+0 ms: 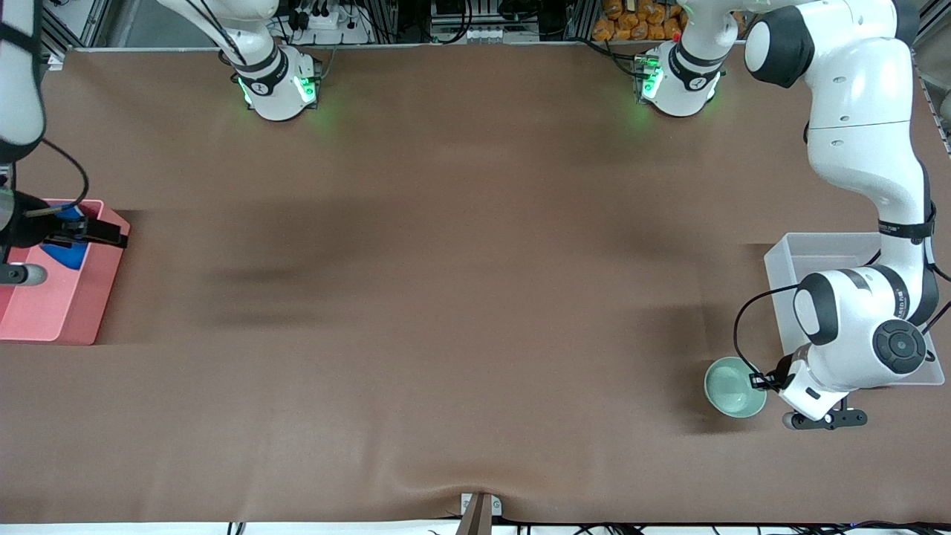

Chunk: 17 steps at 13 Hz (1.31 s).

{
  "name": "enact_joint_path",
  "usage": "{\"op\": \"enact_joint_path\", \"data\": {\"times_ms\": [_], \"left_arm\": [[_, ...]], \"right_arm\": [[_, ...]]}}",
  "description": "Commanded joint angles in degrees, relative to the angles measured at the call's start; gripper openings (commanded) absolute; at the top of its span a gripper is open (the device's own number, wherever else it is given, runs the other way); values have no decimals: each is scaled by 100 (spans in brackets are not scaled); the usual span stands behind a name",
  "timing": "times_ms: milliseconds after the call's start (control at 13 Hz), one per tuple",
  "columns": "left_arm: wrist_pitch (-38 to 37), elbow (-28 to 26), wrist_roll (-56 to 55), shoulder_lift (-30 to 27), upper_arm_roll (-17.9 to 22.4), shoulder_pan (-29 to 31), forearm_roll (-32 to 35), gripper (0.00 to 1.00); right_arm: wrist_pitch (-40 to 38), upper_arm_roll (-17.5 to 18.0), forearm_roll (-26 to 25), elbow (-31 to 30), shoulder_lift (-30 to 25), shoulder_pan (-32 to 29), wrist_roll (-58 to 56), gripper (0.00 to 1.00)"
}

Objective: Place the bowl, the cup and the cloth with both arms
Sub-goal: 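Lift the green bowl into the clear bin with the left gripper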

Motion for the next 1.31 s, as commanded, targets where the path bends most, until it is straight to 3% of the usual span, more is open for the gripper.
{"op": "enact_joint_path", "data": {"times_ms": [0, 231, 692, 1000, 1231], "left_arm": [[-657, -21, -64, -362, 69, 53, -91, 0], [-1405, -39, 102, -933, 139, 325, -39, 0], [-2839, -249, 2121, -1840, 227, 1230, -30, 0], [-2622, -775, 2721, -1866, 236, 1538, 5, 0], [-1455, -2039, 2924, -2331, 236, 1636, 5, 0]], "right_arm": [[-51, -54, -85, -157, -519, 512, 802, 100], [-340, 60, -33, -166, -924, 594, 894, 100], [-772, -71, 90, 142, -978, 163, 603, 100], [-991, -124, 99, 247, -969, 145, 568, 100], [-983, -150, 99, 230, -925, 136, 568, 100]]}}
